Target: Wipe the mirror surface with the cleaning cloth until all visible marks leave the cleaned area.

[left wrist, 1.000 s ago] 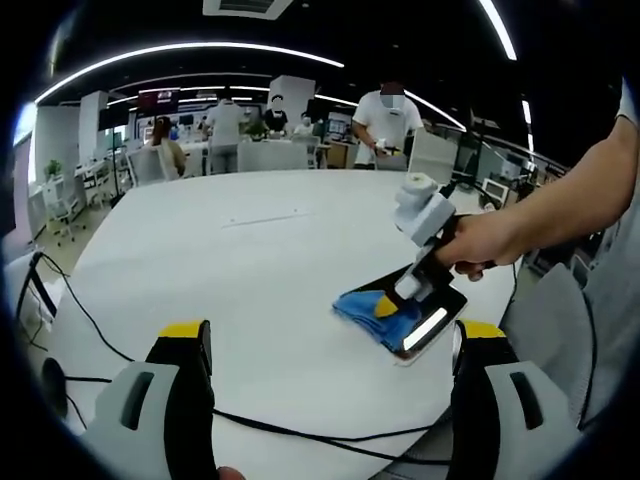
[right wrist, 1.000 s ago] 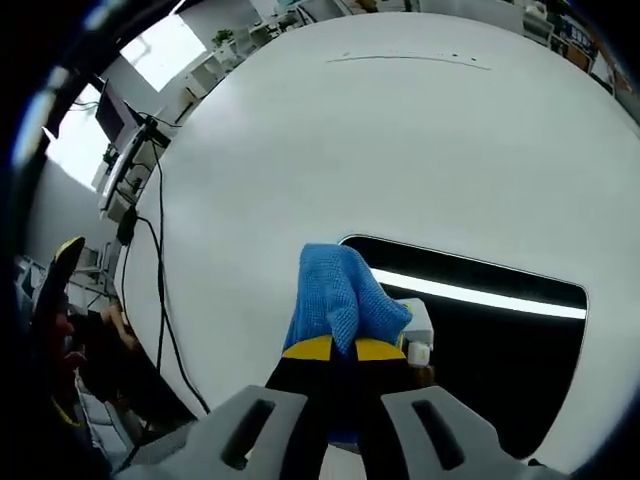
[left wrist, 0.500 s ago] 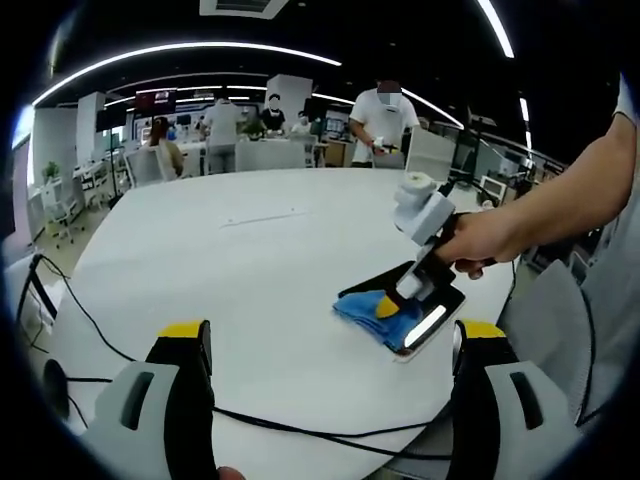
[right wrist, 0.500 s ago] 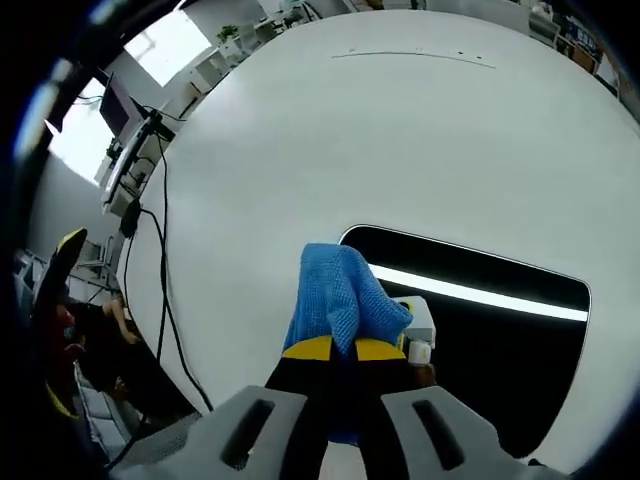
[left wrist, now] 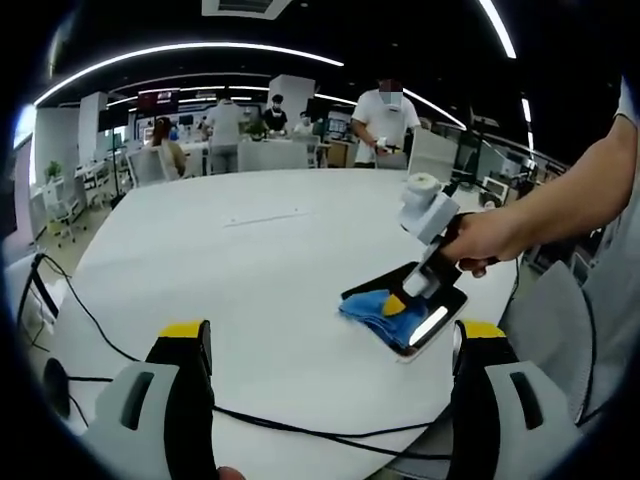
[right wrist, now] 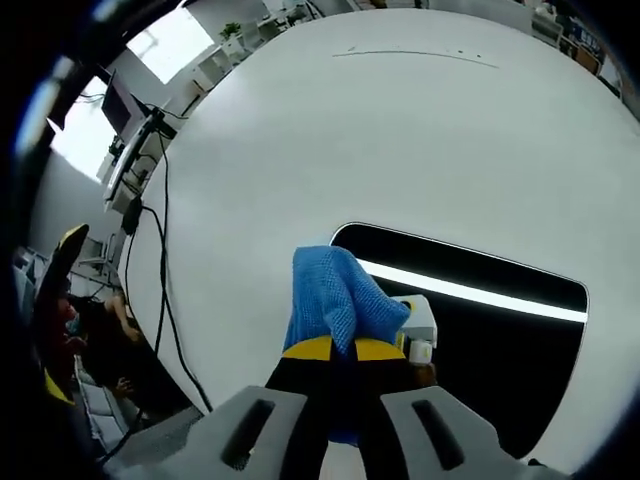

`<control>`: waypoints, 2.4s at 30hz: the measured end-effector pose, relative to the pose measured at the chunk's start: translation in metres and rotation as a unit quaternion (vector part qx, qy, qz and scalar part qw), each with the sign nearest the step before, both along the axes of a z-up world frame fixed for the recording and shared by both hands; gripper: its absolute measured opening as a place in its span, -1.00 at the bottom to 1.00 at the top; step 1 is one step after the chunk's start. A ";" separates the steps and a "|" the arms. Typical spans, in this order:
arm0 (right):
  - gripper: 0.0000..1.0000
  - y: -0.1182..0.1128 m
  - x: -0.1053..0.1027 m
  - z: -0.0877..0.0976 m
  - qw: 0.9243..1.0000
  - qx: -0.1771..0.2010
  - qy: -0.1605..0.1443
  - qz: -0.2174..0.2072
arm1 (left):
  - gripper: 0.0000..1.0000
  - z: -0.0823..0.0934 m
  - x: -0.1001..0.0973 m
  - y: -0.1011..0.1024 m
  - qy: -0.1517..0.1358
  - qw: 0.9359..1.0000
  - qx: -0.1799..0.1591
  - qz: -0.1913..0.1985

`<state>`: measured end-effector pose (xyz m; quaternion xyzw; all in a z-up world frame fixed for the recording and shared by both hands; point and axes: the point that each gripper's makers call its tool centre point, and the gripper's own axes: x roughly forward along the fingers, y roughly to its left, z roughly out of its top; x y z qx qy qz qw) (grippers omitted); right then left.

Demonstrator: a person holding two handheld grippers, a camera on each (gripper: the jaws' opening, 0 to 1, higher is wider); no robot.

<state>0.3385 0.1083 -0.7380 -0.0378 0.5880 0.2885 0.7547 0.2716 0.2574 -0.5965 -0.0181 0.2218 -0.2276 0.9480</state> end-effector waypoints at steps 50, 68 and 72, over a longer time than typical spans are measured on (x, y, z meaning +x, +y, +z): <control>-1.00 -0.076 0.010 0.000 1.000 0.002 0.000 -0.027 | 0.98 -0.018 -0.005 -0.008 0.001 1.000 0.006 0.001; -1.00 -0.108 0.018 -0.002 1.000 -0.012 -0.010 -0.025 | 0.98 -0.019 -0.007 -0.015 0.005 1.000 0.004 -0.001; -1.00 -0.115 0.020 -0.002 0.999 -0.013 -0.010 -0.029 | 0.98 -0.019 -0.007 -0.015 0.005 1.000 0.005 -0.002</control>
